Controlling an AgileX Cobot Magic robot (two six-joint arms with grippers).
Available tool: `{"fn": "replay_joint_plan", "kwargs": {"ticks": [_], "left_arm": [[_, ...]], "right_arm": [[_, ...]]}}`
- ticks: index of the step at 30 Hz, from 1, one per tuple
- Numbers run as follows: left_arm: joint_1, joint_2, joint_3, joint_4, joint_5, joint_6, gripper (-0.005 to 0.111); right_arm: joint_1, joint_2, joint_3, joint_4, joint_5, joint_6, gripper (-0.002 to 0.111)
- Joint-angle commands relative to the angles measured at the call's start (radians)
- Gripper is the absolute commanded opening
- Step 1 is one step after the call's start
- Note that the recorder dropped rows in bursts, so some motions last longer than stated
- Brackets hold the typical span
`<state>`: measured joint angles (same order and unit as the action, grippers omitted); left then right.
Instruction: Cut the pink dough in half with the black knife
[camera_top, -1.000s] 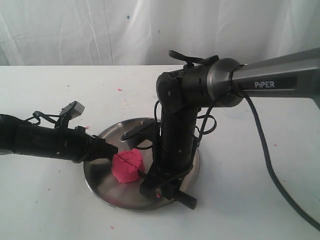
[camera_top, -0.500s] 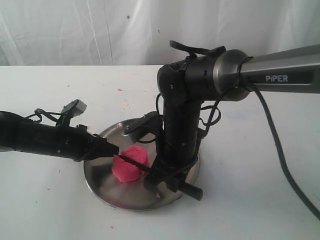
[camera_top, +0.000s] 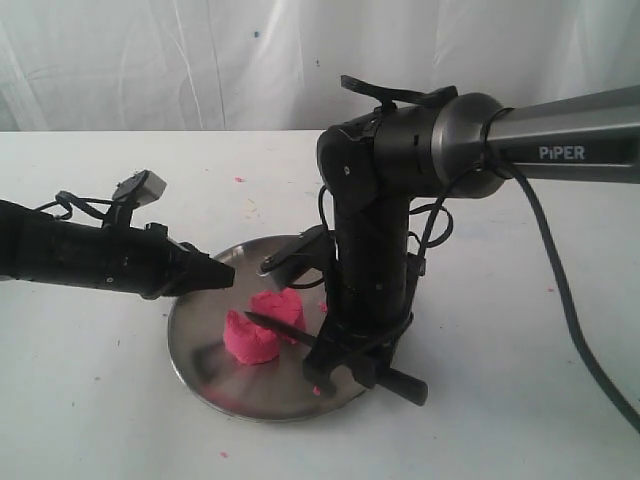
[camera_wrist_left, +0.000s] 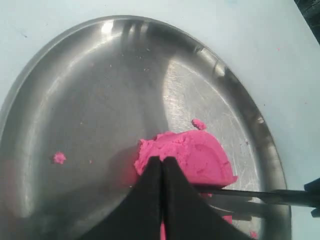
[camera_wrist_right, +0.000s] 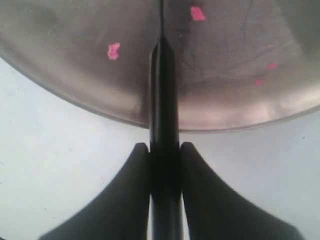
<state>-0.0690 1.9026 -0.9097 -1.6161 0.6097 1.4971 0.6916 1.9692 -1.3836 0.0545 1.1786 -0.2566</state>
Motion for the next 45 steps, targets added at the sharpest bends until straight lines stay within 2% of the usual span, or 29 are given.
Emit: {"fn": "replay_joint_plan", "kwargs": {"ticks": [1, 12, 18, 22, 29, 41, 45], "left_arm": [[-0.002, -0.035, 0.000, 0.002, 0.010, -0.006, 0.000], [-0.002, -0.089, 0.000, 0.092, 0.014, -0.115, 0.000], [-0.002, -0.168, 0.000, 0.141, 0.035, -0.178, 0.000], [-0.002, -0.229, 0.000, 0.229, 0.037, -0.265, 0.000], [-0.002, -0.338, 0.000, 0.387, 0.038, -0.396, 0.000], [-0.002, -0.390, 0.000, 0.389, 0.042, -0.428, 0.000], [-0.002, -0.390, 0.000, 0.362, 0.043, -0.428, 0.000]], "right_arm": [[0.000, -0.011, 0.000, -0.006, 0.036, 0.003, 0.000], [0.000, -0.011, 0.000, -0.049, -0.018, 0.080, 0.000], [0.000, -0.015, 0.000, 0.102, -0.023, -0.009, 0.000], [0.000, -0.015, 0.000, 0.182, -0.017, -0.036, 0.000], [0.009, -0.021, 0.000, 0.182, -0.016, -0.028, 0.000], [0.006, -0.144, 0.000, -0.054, -0.263, 0.294, 0.000], [0.003, -0.156, 0.028, -0.067, -0.352, 0.406, 0.000]]}}
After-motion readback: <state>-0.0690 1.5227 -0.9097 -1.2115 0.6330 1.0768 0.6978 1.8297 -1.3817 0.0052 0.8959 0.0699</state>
